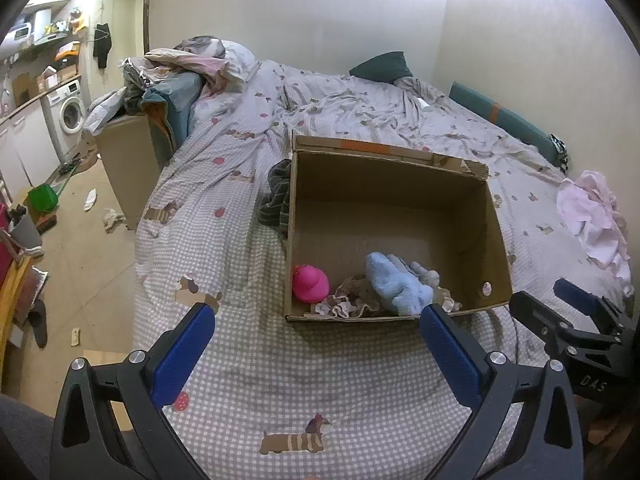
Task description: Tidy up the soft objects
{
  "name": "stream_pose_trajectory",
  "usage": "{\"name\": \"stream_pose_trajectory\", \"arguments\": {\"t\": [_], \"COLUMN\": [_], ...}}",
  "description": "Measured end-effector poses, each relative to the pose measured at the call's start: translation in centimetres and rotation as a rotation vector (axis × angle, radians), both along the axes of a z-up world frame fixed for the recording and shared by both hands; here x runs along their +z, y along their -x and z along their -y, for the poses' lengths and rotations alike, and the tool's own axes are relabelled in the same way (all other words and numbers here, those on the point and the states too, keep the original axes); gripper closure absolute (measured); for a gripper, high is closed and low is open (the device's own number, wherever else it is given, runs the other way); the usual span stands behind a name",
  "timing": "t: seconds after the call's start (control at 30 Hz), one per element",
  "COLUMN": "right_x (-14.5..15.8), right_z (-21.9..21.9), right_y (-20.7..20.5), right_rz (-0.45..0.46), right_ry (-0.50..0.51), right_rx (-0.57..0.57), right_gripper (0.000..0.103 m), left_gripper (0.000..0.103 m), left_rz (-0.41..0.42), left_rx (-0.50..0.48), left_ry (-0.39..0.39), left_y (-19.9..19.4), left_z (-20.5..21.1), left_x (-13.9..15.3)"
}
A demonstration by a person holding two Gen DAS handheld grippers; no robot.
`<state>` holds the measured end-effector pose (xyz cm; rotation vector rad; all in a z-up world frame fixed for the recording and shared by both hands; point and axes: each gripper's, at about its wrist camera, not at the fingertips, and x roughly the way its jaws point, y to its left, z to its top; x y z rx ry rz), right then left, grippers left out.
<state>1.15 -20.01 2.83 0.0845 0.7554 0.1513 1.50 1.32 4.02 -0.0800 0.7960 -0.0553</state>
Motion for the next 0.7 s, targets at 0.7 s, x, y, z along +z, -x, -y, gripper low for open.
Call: {"name": "stream_pose_trajectory", "arguments": {"t": [0.7], "right_x": [0.17], "right_z": [-0.40], "right_y": [0.14], "right_rz": [0.012], "right_ry": [-0.002], "right_rx": [0.010], "right_gripper": [0.000], "left_gripper": [0.001], "left_rz": [-0.020], "left_rx": [0.000], "left_ry": [0.017], "left_y": [-0.27], "left_z": [0.04], "left_x": [-0.49]}}
